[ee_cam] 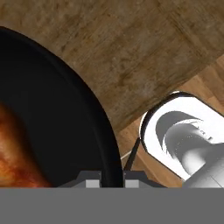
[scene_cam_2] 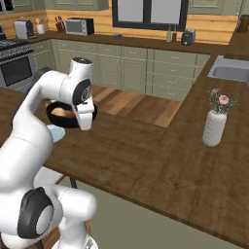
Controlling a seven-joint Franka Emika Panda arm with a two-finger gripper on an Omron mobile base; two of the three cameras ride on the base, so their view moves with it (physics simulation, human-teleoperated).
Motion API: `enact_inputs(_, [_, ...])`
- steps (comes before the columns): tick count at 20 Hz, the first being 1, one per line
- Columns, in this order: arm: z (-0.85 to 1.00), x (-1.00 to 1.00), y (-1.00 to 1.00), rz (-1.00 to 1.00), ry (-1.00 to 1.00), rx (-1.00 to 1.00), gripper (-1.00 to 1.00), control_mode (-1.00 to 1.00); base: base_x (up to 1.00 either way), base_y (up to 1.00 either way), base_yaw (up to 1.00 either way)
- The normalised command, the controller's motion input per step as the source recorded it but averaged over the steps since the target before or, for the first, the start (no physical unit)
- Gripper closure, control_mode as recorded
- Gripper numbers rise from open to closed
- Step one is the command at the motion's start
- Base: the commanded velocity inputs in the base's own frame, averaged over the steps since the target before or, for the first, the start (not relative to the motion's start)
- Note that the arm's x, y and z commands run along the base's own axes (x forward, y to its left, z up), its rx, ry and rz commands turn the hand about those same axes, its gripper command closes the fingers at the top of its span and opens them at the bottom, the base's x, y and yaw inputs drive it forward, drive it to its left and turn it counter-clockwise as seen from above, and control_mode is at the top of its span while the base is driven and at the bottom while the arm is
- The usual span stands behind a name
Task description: Pick the chicken drumstick and squash from their plates and place them in the bowl. Then put the bowl in the fridge.
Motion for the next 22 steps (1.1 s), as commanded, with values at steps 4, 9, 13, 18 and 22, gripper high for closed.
enact_inputs(4, [0.04, -0.98, 0.0, -0.09, -0.05, -0.01, 1.0, -1.0, 0.0, 0.0, 0.0])
enact_inputs(9, [0.02, -1.0, 0.0, -0.15, -0.13, 0.0, 1.0, -1.0, 0.0, 0.0, 0.0])
enact_inputs(13, [0.08, -1.0, -0.02, -0.21, -0.09, 0.0, 1.0, -1.0, 0.0, 0.0, 0.0])
enact_inputs(18, [0.07, -0.84, -0.12, -0.21, -0.05, 0.0, 1.0, -1.0, 0.0, 0.0, 0.0])
enact_inputs(22, [0.14, -0.11, -0.13, -0.21, 0.0, -0.06, 1.0, -1.0, 0.0, 0.0, 0.0])
